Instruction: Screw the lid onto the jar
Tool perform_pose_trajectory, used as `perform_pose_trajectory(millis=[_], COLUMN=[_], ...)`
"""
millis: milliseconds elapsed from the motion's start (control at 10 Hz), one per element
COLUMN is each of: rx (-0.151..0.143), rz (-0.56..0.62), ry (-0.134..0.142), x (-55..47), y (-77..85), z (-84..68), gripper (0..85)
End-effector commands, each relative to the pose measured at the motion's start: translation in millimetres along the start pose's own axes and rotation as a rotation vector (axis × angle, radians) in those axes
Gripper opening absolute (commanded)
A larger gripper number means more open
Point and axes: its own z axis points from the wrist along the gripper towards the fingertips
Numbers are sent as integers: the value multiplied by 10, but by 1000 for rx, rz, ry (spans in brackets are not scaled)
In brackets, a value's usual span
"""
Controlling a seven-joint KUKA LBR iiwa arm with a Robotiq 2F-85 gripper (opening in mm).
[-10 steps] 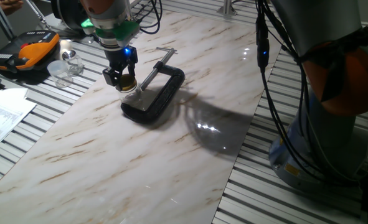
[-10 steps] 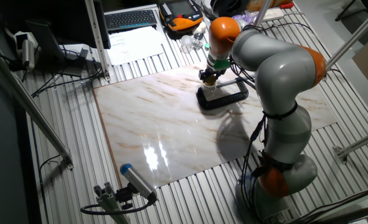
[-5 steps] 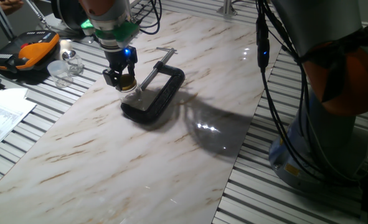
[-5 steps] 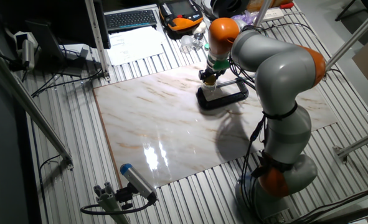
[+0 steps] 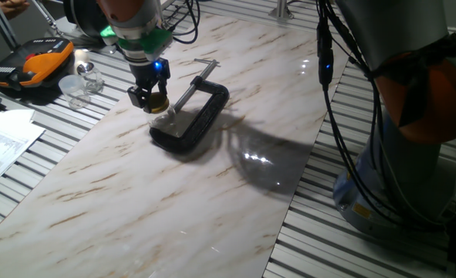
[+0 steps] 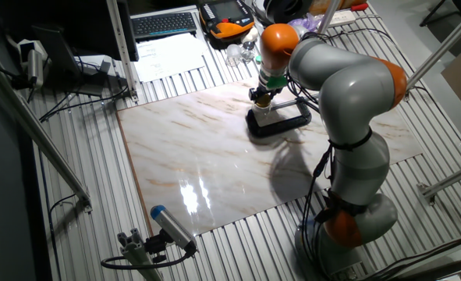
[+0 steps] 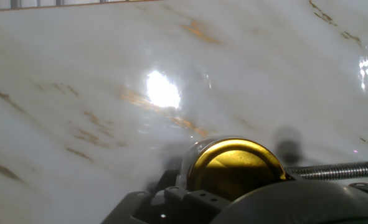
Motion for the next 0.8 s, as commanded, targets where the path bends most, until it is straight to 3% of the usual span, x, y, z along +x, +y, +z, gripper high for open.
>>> perform_pose_trajectory(millis=[0,700], rx=[0,-10], rz=[6,33], ry=[-1,-23], x=[0,4], y=[2,7], z=[-1,-6], gripper=[0,0])
